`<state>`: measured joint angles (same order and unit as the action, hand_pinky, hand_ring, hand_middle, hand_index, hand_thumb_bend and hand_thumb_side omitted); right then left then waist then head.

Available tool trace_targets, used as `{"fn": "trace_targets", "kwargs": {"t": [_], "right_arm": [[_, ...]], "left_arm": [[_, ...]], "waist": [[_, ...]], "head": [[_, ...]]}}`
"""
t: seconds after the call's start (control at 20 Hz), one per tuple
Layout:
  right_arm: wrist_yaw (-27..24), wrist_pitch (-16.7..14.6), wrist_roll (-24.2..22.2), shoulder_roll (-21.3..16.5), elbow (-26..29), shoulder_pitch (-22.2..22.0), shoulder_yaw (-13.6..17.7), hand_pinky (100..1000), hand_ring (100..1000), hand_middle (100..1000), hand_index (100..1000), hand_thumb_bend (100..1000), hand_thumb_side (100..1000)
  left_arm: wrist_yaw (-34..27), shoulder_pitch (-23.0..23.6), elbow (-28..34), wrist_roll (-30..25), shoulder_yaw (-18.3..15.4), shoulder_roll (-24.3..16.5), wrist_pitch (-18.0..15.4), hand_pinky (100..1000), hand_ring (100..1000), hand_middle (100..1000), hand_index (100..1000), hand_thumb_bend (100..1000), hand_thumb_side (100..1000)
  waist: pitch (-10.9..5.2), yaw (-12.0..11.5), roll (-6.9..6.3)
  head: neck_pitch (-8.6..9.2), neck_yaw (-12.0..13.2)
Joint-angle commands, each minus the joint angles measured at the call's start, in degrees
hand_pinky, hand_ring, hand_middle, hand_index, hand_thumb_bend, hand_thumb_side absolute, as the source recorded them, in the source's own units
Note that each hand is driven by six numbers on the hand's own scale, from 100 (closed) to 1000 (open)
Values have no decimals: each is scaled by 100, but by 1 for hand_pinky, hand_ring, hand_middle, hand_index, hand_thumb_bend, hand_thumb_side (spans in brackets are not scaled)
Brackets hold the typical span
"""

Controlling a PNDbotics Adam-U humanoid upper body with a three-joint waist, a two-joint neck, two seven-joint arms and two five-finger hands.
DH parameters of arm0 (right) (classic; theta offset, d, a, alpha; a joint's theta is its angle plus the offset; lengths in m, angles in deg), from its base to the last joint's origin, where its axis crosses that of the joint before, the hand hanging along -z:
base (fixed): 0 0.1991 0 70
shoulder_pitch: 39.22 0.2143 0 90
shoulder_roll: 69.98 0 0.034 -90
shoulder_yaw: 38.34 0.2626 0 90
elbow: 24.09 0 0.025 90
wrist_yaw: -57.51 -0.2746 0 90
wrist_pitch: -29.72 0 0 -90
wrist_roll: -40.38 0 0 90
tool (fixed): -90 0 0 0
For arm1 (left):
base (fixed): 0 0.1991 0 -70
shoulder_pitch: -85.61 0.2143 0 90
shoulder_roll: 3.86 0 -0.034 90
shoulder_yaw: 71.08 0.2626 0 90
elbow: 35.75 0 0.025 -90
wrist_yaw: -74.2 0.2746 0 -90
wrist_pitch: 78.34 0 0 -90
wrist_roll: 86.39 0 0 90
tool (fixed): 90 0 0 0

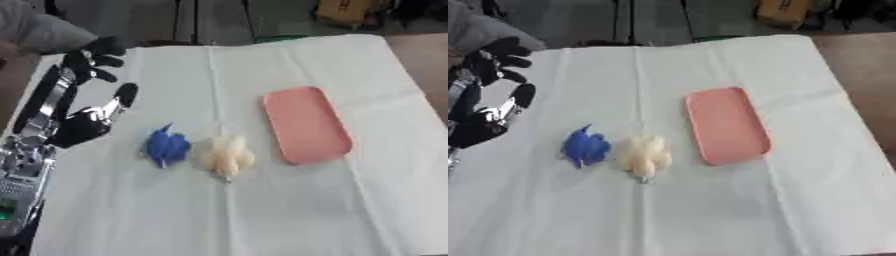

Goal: Pick up objects on the table and place them in the box.

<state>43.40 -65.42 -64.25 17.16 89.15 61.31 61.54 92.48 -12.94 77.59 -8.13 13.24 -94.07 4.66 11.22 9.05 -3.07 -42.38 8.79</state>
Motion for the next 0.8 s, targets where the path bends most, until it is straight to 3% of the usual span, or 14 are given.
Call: {"fn": "trace_targets", "kwargs": {"t": [0.05, 0.25, 0.3, 0.5, 0.55, 0.6, 0.8], "right_arm": [[30, -3, 12, -102, 121, 33, 68, 380, 394, 754, 689, 100, 700], [34, -2, 14, -113, 121, 27, 73, 380, 394, 753, 689, 100, 699], [35, -2, 15, -115, 120, 25, 74, 380, 394, 754, 689, 100, 699], [44, 2, 18, -141, 115, 11, 80, 380, 394, 754, 689, 100, 699], [45, 4, 19, -149, 113, 9, 80, 380, 394, 753, 689, 100, 700], [44, 6, 19, -152, 112, 9, 79, 380, 394, 753, 689, 100, 700], [45, 10, 17, -169, 109, 1, 80, 381, 395, 754, 689, 100, 699]], "left_arm": [[55, -6, 125, -10, -55, -263, -69, 689, 781, 775, 939, 390, 556], [159, 60, 125, -80, -51, -543, -214, 695, 781, 770, 936, 401, 538], [189, 72, 125, -100, -54, -591, -239, 706, 781, 760, 923, 442, 501], [1044, 200, 125, -682, -57, -1336, -615, 741, 778, 754, 887, 538, 484], [1324, 237, 125, -870, -67, -1498, -695, 778, 782, 755, 846, 614, 444], [1619, 255, 125, -1049, -80, -1601, -765, 778, 782, 755, 846, 614, 444], [2312, 327, 92, -1586, -28, -1841, -845, 818, 799, 759, 843, 683, 513]], "waist": [[-77, 6, 5], [-83, 13, -7], [-85, 13, -10], [-108, 17, -46], [-115, 17, -58], [-120, 20, -63], [-136, 29, -88]], "head": [[-19, 6], [-24, -2], [-25, -7], [-51, -125], [-58, -142], [-62, -150], [-71, -191]]}}
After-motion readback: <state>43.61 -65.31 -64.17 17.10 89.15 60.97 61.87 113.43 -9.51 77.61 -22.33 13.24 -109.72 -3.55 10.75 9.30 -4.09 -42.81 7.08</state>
